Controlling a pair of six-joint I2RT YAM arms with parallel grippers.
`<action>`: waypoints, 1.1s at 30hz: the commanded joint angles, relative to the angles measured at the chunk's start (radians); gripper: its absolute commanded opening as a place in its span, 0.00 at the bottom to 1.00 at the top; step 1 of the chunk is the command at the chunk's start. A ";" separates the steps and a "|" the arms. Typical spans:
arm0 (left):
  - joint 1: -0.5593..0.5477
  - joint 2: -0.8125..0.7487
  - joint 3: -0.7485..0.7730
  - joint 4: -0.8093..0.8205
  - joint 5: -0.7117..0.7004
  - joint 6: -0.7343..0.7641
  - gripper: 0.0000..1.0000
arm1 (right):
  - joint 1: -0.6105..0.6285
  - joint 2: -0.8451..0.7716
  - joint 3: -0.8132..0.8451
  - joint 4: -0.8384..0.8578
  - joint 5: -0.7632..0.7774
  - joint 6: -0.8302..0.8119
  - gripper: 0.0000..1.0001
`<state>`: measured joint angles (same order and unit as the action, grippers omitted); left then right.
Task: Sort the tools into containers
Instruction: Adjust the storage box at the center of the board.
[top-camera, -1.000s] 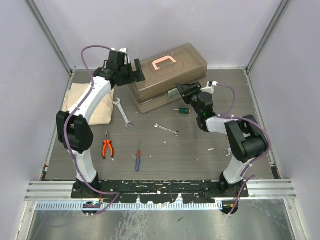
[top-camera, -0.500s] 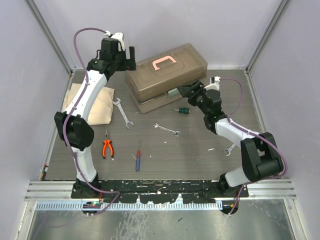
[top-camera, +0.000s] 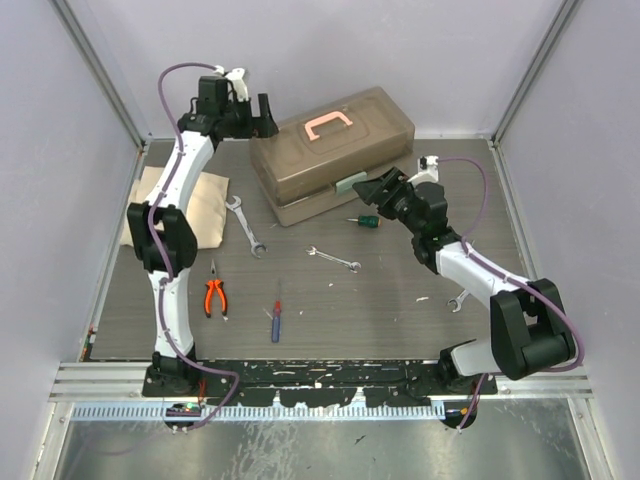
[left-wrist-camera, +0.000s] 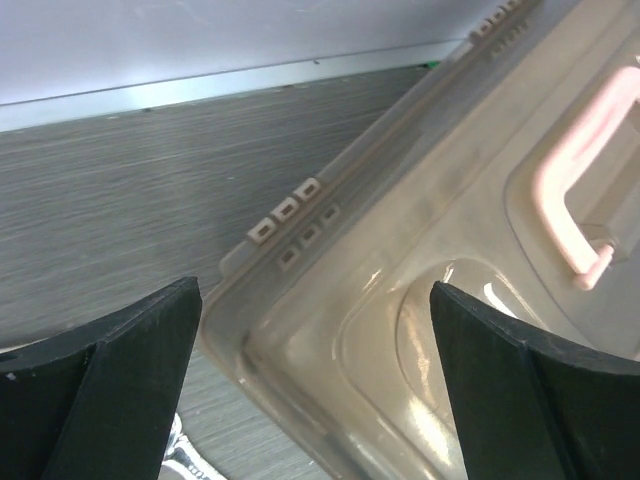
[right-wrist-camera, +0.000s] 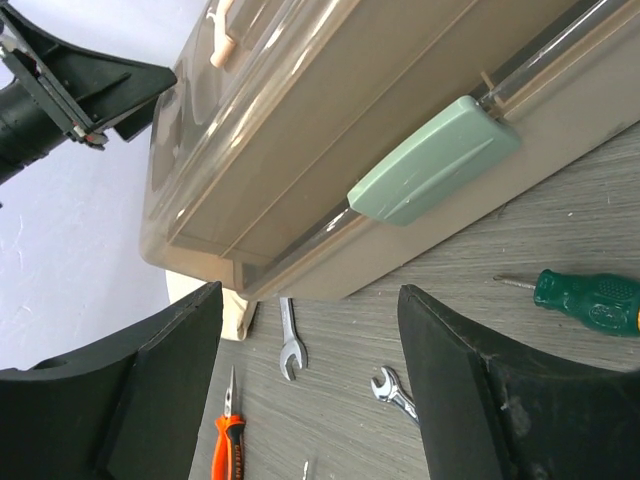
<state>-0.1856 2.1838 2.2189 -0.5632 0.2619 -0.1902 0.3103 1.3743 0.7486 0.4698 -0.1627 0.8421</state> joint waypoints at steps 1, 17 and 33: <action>0.001 0.033 0.043 0.070 0.199 -0.047 0.98 | -0.002 -0.022 0.001 0.028 -0.035 -0.019 0.75; -0.001 -0.182 -0.308 0.138 0.310 -0.105 0.98 | -0.012 0.159 0.129 0.000 -0.070 -0.014 0.77; -0.088 -0.431 -0.597 0.177 0.308 -0.125 0.93 | -0.047 0.205 0.098 0.059 -0.160 -0.007 0.78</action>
<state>-0.2157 1.8664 1.6676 -0.3904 0.5030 -0.3027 0.2806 1.5990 0.8665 0.4374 -0.3000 0.8291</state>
